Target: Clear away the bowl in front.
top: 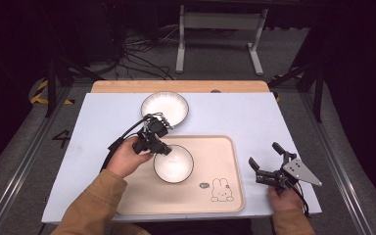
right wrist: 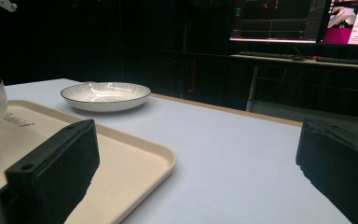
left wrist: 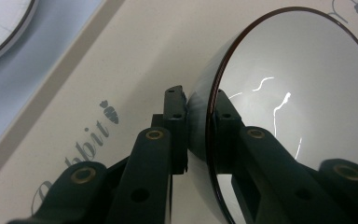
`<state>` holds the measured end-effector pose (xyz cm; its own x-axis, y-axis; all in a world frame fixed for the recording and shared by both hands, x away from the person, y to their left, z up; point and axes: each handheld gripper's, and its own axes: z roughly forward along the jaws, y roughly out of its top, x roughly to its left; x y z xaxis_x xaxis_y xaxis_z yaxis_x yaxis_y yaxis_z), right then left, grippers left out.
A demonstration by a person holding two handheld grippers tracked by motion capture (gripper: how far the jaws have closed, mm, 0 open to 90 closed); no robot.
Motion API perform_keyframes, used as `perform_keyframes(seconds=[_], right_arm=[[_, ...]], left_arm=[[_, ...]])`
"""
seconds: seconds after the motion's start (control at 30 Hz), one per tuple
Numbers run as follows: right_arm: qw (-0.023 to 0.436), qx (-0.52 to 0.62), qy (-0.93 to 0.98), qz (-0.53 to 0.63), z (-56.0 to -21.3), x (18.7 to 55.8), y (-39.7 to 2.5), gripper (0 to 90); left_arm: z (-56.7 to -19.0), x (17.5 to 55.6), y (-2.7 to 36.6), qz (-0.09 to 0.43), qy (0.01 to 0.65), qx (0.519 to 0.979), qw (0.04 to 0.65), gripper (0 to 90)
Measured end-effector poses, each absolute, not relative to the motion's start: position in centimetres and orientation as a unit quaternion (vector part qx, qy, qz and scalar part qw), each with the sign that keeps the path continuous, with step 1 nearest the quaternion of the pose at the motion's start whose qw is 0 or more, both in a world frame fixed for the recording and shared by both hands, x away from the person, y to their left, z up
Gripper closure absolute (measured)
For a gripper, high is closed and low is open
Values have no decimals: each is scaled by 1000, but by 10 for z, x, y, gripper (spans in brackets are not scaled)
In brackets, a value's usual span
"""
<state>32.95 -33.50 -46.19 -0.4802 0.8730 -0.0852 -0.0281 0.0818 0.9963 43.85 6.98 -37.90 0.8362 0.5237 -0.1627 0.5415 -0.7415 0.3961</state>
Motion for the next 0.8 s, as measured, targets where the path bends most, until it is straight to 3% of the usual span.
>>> perform_keyframes(seconds=[0.8], right_arm=[[384, 334, 629, 587, -462, 329, -335, 1]], left_arm=[[-388, 443, 67, -48, 282, 933, 217, 803]])
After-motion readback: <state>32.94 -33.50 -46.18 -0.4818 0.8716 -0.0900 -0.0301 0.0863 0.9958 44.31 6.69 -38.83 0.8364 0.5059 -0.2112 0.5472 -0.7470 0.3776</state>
